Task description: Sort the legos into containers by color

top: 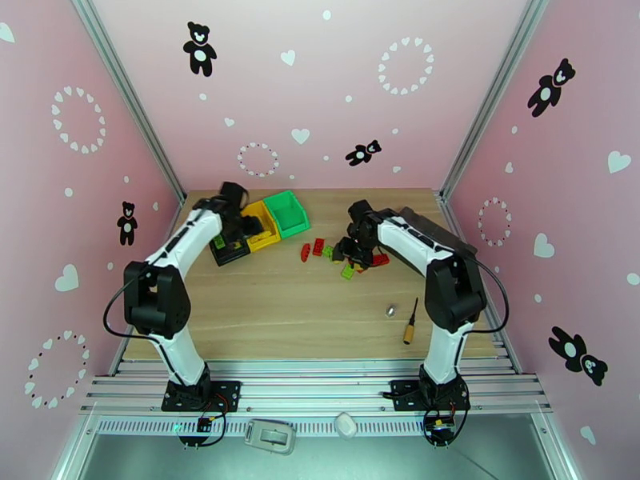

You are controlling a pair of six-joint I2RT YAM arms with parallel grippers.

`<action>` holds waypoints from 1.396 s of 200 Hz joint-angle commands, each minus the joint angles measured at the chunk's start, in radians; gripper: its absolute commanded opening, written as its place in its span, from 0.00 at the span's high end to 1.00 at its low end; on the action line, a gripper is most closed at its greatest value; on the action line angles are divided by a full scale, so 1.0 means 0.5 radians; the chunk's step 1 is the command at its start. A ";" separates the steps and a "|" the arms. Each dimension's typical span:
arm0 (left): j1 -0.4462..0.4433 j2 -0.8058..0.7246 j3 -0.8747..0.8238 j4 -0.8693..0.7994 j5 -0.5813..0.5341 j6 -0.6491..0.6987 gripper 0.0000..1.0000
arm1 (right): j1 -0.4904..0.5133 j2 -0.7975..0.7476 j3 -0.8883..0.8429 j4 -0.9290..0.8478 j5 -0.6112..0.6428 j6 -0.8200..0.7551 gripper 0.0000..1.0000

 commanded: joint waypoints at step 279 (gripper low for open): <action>-1.198 1.654 1.777 -0.485 -0.328 0.222 0.44 | -0.485 -1.279 -1.045 -0.244 -0.007 -0.056 0.42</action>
